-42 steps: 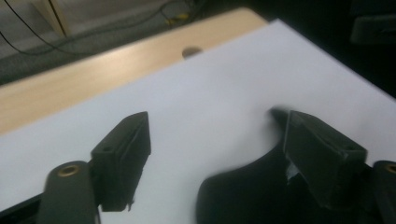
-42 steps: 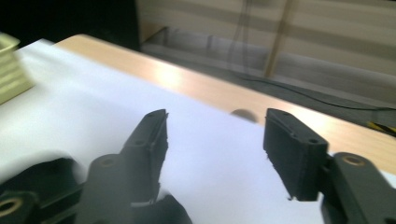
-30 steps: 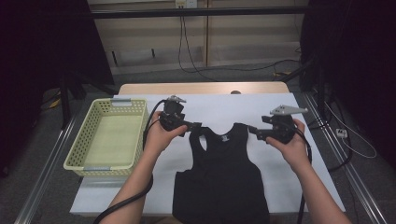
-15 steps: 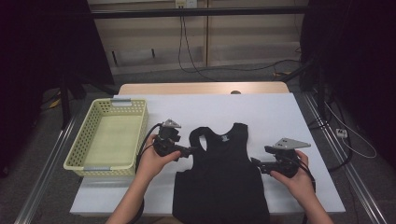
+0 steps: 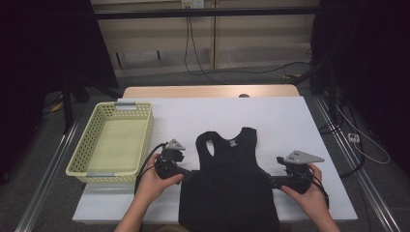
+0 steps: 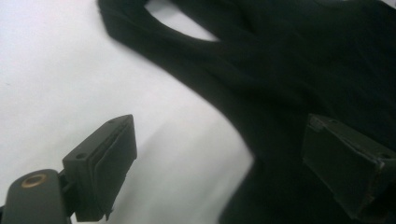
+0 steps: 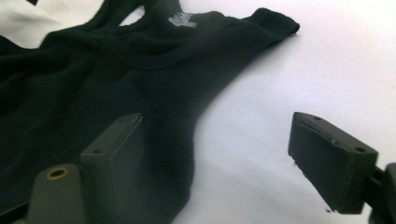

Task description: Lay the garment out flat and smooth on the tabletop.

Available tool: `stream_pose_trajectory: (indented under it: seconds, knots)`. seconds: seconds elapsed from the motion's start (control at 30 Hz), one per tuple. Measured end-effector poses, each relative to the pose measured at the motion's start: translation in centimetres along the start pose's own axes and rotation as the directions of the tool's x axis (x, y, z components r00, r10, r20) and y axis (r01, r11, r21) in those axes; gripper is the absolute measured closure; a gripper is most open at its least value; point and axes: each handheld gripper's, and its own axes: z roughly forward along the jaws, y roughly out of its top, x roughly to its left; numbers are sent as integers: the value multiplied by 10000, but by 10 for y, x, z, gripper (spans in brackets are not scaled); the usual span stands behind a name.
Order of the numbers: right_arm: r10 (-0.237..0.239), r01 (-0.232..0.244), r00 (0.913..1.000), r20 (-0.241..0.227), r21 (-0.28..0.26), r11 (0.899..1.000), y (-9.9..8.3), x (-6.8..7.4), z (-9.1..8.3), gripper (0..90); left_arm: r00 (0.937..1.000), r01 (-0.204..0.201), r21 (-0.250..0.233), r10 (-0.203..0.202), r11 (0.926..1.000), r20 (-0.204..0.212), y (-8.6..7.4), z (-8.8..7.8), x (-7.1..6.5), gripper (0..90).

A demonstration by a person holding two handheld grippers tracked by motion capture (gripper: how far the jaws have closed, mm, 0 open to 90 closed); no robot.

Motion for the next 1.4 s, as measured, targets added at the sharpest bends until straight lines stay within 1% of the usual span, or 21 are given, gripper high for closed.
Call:
stream_pose_trajectory:
  seconds: [0.07,0.1,0.2,0.27,0.33,0.37,0.43,0.5,0.6,0.63,0.67,0.77,0.83,0.87,0.97,1.07,1.17,1.2,1.27,1.33,1.4]
  knots:
    - [-93,93,9999,68,41,9999,-2,3,-3,162,9997,-227,46,228,9997,-92,-3,-2,-4,110]
    - [-120,120,9999,82,28,9999,-3,4,-5,162,9996,-261,44,261,9997,-86,-5,-3,-6,110]
    - [-13,14,9999,134,-70,10000,-5,3,-8,162,9992,-393,18,393,9992,-49,-10,-6,-9,111]
    - [116,-113,9997,219,-143,9998,-6,1,-10,161,9983,-547,64,548,9985,-219,-14,-7,-9,131]
    - [192,-188,9995,270,-168,9997,-6,0,-10,161,9982,-543,90,545,9985,-238,-17,-8,-8,143]
    - [137,-132,9995,287,-164,9998,-6,0,-10,161,9979,-594,156,598,9981,-240,-18,-8,-7,147]
    - [78,-73,9996,279,-193,9998,-6,1,-8,161,9981,-537,90,540,9985,-310,-19,-8,-8,173]
    - [87,-83,9996,256,-148,9999,-7,1,-6,161,9974,-622,250,630,9978,-353,-19,-7,-9,185]
    - [153,-147,9993,328,-206,9997,-7,-1,-7,161,9974,-496,363,514,9981,-506,-21,-8,-11,243]
    - [182,-174,9992,353,-213,9996,-7,-2,-8,161,9975,-539,416,557,9977,-445,-22,-8,-11,252]
    - [229,-219,9990,378,-251,9994,-8,-3,-9,162,9971,-551,420,572,9976,-493,-23,-9,-12,265]
    - [227,-211,9985,503,-311,9993,-8,-6,-10,162,9960,-619,585,654,9964,-609,-28,-13,-13,336]
    - [223,-209,9980,595,-238,9995,-9,-7,-11,163,9972,-488,638,522,9968,-534,-31,-14,-13,387]
    - [191,-178,9977,651,-211,9996,-10,-8,-12,163,9971,-511,691,548,9963,-533,-31,-14,-13,423]
    - [156,-137,9972,737,-260,9996,-9,-8,-14,163,9953,-687,727,734,9950,-638,-31,-13,-15,457]
    - [110,-89,9967,805,-269,9996,-9,-8,-15,164,9939,-826,811,880,9933,-660,-33,-15,-16,560]
    - [74,-61,9968,801,-173,9998,-10,-10,-13,165,9976,-533,1004,574,9935,-381,-31,-16,-19,672]
    - [60,-50,9968,800,-131,9999,-11,-11,-12,165,9980,-474,1109,518,9927,-371,-30,-16,-20,703]
    - [-23,22,9966,819,10,10000,-14,-12,-12,165,9959,-574,1299,659,9899,-621,-28,-14,-24,738]
    - [-24,25,9969,780,-1,10000,-15,-13,-12,165,9964,-472,1429,567,9886,-632,-27,-14,-26,777]
    - [0,2,9968,801,-23,10000,-15,-14,-13,165,9982,-314,1507,387,9881,-463,-27,-14,-26,831]
